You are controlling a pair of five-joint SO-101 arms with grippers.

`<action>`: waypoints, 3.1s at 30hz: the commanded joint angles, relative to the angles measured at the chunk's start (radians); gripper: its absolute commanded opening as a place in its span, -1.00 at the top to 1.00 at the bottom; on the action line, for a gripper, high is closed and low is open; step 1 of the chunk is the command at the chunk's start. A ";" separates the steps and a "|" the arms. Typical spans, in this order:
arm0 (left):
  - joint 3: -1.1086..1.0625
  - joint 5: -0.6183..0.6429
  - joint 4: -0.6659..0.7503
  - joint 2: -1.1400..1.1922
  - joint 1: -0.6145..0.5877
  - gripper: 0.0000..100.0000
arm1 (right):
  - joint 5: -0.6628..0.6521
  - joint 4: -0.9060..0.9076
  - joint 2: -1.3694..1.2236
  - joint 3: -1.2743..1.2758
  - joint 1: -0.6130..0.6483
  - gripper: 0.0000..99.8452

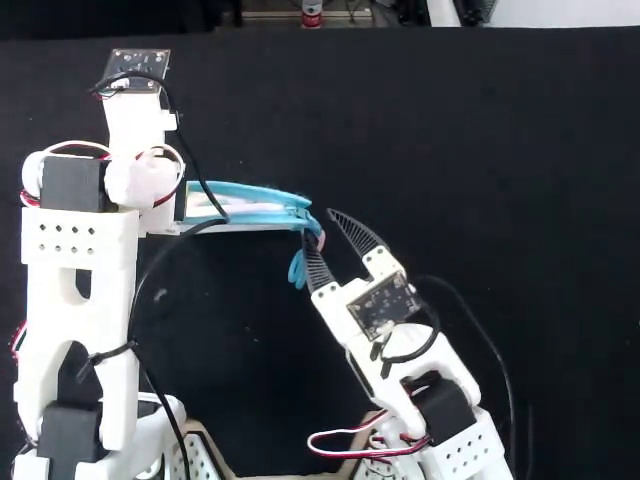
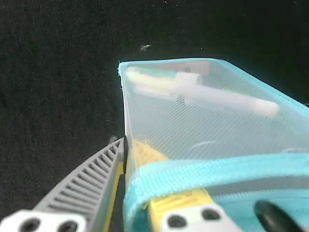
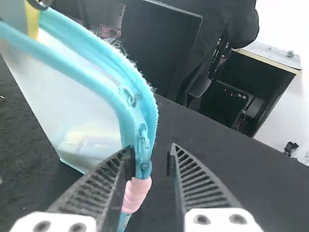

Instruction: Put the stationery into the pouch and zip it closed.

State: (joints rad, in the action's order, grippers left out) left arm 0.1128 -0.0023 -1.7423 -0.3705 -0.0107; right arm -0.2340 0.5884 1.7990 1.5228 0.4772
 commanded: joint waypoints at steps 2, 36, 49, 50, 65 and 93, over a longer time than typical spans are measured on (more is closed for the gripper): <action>0.028 -0.012 -0.009 -0.006 -0.008 0.94 | -0.046 -0.029 0.094 -0.065 -0.015 0.79; 0.028 -0.014 -0.009 -0.011 -0.008 0.94 | 0.058 0.304 -0.479 -0.516 -0.015 0.72; 0.028 -0.014 -0.009 -0.012 -0.008 0.94 | -0.012 0.204 -0.562 -0.472 -0.021 0.72; 0.028 -0.014 -0.009 -0.012 -0.008 0.94 | -0.011 0.186 -0.565 -0.463 -0.021 0.72; 0.028 -0.014 -0.009 -0.012 -0.008 0.94 | -0.160 0.121 -0.562 -0.452 -0.074 0.98; 0.028 -0.014 -0.009 -0.012 -0.008 0.94 | -0.072 0.247 -0.565 -0.599 0.000 0.98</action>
State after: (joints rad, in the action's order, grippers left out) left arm 0.1128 -0.0115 -1.7423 -0.3705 -0.0107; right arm -0.3153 0.8539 1.2313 0.9843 0.4572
